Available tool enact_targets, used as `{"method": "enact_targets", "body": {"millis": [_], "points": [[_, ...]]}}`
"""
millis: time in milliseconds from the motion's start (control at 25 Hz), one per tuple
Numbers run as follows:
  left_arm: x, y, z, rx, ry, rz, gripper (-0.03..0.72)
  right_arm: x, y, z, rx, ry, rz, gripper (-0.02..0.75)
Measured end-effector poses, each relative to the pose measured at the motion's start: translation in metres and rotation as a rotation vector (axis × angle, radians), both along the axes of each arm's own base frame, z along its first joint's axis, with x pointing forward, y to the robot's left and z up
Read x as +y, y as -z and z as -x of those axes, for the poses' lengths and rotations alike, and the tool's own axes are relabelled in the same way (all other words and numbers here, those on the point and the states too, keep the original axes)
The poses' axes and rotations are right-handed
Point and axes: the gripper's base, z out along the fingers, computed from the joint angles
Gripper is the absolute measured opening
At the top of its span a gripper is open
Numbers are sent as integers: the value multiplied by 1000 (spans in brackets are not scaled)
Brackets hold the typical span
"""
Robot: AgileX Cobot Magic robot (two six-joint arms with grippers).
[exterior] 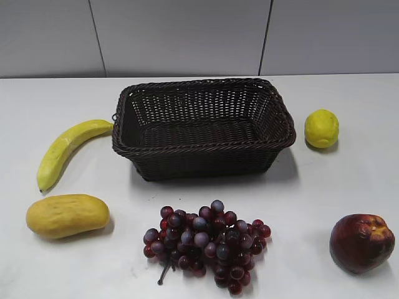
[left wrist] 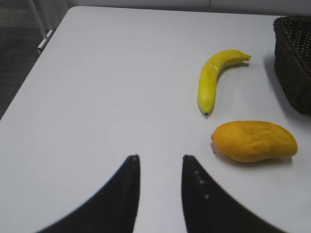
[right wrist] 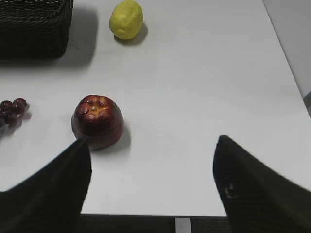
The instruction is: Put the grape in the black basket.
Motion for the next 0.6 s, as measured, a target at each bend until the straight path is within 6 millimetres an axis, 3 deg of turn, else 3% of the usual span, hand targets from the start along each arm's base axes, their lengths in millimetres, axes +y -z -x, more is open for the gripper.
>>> {"method": "enact_targets", "body": {"millis": [400, 600], "points": [[0, 0, 0, 0, 0, 0, 236, 0, 0, -1, 2, 0, 1, 590], [0, 0, 0, 0, 0, 0, 236, 2, -3, -23, 138, -5, 19, 590]]}}
